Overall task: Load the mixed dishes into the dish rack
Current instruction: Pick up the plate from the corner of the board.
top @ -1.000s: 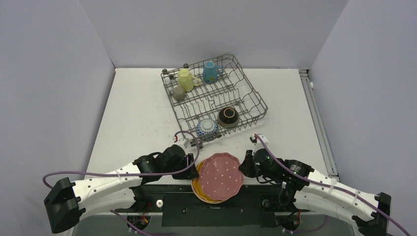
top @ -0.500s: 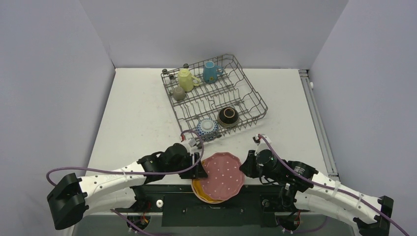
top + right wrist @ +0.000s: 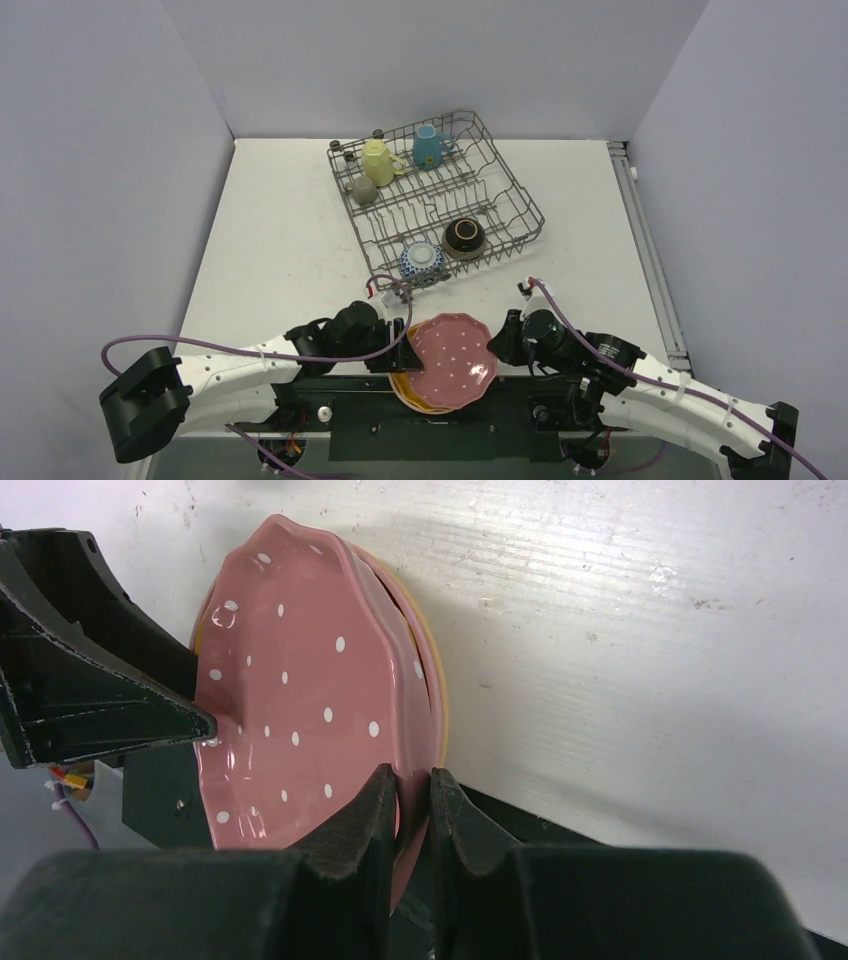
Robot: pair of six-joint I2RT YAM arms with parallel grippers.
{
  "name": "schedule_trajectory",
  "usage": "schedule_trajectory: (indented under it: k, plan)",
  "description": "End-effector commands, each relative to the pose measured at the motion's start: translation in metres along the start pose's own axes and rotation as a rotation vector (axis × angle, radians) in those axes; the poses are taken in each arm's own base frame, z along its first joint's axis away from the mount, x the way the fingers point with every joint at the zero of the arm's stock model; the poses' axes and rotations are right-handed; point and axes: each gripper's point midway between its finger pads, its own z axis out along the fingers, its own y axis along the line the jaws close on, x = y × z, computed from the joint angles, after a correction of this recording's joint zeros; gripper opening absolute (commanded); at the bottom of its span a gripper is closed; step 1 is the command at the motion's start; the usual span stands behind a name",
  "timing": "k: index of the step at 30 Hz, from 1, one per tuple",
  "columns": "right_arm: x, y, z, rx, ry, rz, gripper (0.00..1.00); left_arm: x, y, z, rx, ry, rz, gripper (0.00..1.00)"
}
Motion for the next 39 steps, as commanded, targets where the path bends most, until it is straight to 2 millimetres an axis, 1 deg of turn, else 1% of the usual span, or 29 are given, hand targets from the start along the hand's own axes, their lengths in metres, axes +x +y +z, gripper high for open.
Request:
schedule_trajectory:
  k: [1, 4, 5, 11, 19, 22, 24, 28, 29, 31, 39]
  plan:
    - [-0.029, 0.046, -0.004, -0.198, -0.115, 0.112, 0.00, -0.005, -0.019, 0.002, 0.098, -0.020, -0.003, 0.52]
    - [-0.023, 0.044, 0.002, -0.202, -0.105, 0.130, 0.00, -0.004, -0.020, 0.002, 0.108, -0.017, -0.004, 0.52]
    - [-0.024, 0.046, 0.003, -0.214, -0.108, 0.137, 0.00, -0.004, -0.021, 0.002, 0.109, -0.015, -0.005, 0.52]
    - [-0.012, 0.041, 0.018, -0.226, -0.097, 0.182, 0.00, 0.000, -0.023, 0.004, 0.141, -0.002, -0.021, 0.51]
    - [-0.002, 0.038, 0.031, -0.239, -0.086, 0.223, 0.00, -0.001, -0.038, 0.001, 0.215, 0.000, -0.028, 0.43]
    - [-0.001, 0.040, 0.033, -0.252, -0.086, 0.227, 0.00, -0.003, -0.049, -0.004, 0.264, -0.003, -0.031, 0.38]
    - [-0.001, 0.040, 0.033, -0.254, -0.084, 0.225, 0.00, -0.005, -0.057, -0.009, 0.298, -0.013, -0.030, 0.31]
    - [-0.006, 0.042, 0.029, -0.252, -0.096, 0.212, 0.00, -0.009, -0.070, -0.020, 0.342, -0.033, -0.020, 0.14]
    - [-0.008, 0.043, 0.027, -0.255, -0.102, 0.205, 0.00, -0.010, -0.072, -0.022, 0.349, -0.036, -0.018, 0.07]
    - [-0.011, 0.044, 0.024, -0.253, -0.109, 0.197, 0.00, -0.013, -0.076, -0.027, 0.360, -0.051, -0.012, 0.00]
    - [-0.022, 0.047, 0.015, -0.247, -0.136, 0.170, 0.00, -0.021, -0.096, -0.050, 0.440, -0.107, -0.003, 0.00]
